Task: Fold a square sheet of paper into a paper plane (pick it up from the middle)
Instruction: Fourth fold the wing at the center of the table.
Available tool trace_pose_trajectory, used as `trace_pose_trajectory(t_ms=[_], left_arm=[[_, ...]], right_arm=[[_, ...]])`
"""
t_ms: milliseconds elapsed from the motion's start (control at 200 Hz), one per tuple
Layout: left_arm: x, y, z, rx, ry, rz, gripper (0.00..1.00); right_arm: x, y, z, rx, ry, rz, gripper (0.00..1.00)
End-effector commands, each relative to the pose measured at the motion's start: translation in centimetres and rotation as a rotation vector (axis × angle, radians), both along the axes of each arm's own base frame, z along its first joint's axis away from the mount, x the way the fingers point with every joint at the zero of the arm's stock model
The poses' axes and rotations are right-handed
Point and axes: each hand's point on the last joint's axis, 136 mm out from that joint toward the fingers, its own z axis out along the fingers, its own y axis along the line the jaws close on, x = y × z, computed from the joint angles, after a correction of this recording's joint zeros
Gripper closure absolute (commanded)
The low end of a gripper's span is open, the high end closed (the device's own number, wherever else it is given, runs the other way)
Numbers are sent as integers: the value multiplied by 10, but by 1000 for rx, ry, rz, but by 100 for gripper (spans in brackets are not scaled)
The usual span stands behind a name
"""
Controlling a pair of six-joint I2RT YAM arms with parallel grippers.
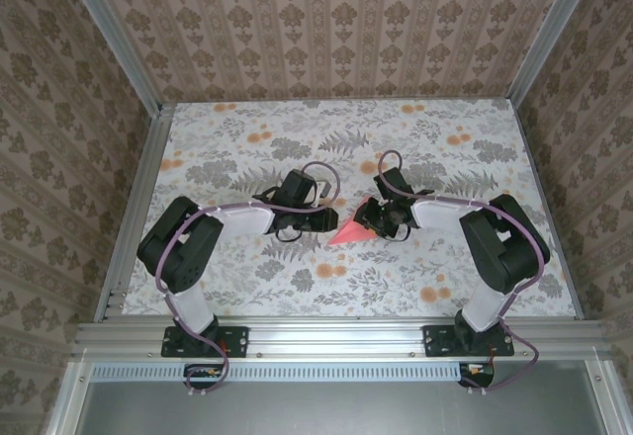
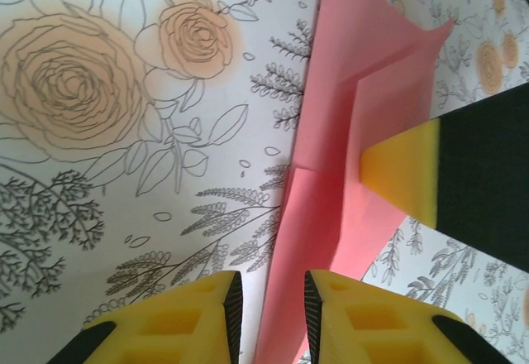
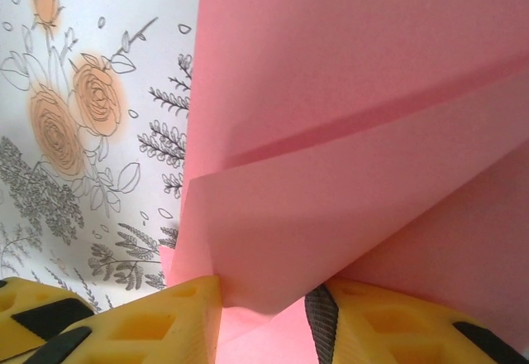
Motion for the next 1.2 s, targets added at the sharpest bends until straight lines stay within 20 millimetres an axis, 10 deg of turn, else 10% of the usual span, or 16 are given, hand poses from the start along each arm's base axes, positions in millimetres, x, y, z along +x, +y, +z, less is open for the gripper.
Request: trace_pose_trajectory(t_ms=[0, 635, 1195], left_arm=[[5, -17, 15, -87, 6, -28, 71], [-13, -43, 17, -178, 59, -151, 92], [-17, -35, -21, -66, 151, -118, 97]], right_arm=[[-40, -38, -45, -200, 183, -18, 62], [-49, -50, -52, -299, 309, -32, 56], [-50, -49, -55, -310, 352, -46, 58]])
